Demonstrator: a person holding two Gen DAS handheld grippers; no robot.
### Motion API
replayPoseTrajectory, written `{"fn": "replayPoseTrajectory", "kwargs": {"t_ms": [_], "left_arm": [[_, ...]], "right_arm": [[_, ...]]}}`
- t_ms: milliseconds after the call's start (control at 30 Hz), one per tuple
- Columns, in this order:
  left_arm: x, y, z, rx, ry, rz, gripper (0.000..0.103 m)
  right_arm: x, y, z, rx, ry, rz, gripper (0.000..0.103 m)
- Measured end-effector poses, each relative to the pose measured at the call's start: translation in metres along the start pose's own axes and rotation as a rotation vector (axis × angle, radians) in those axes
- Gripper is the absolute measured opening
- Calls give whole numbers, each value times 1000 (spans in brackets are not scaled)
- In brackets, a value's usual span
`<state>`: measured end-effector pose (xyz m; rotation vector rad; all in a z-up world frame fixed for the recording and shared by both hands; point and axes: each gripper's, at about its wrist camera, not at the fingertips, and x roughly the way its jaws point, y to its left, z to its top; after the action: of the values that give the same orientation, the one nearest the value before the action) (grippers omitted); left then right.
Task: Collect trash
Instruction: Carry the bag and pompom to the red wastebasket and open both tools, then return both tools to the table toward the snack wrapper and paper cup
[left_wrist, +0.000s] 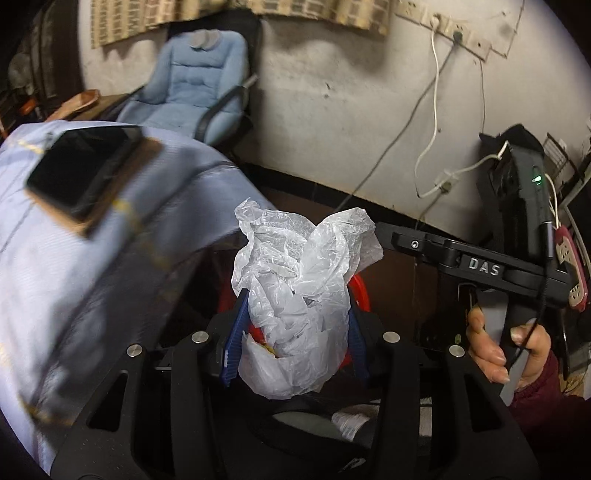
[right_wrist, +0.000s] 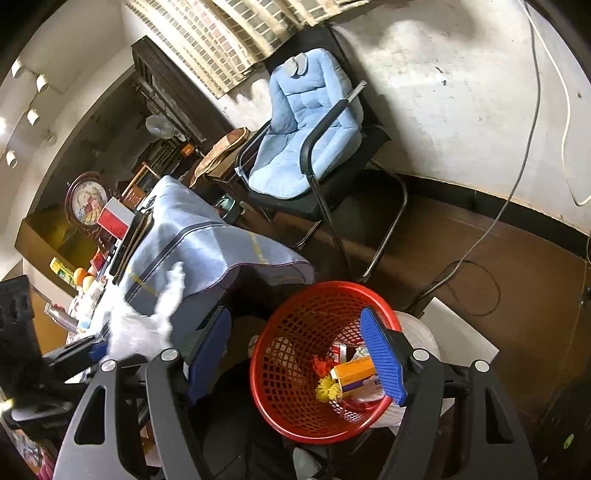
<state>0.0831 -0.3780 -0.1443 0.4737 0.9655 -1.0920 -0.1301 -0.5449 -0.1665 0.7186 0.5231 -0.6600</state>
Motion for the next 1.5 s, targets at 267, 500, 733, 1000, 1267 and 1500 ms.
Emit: {"fn": "replayPoseTrajectory", "kwargs": {"t_ms": [267,500,733,1000,1267,1500], "left_arm": [[15,-5,-2,4,14,92,87],[-2,7,-9,-26,-29,157,91],[-34,30,-17,-97,-92,197,92],[-77,54,-29,-177,-180,233,93],[-120,86,-54,-234,-253,330,95],[-170,148,-83,-296,-279,530,96]], "right_arm": [[-2,-14,1,20,5,15,72],[-2,-4,0,3,11,29,72],[-10,21,2,-53,-2,44,72],[-22,60,3,-139,-14,61,73],[-23,105,-1,-228,-5,80,78],[-12,156,-5,-312,34,108,82]]}}
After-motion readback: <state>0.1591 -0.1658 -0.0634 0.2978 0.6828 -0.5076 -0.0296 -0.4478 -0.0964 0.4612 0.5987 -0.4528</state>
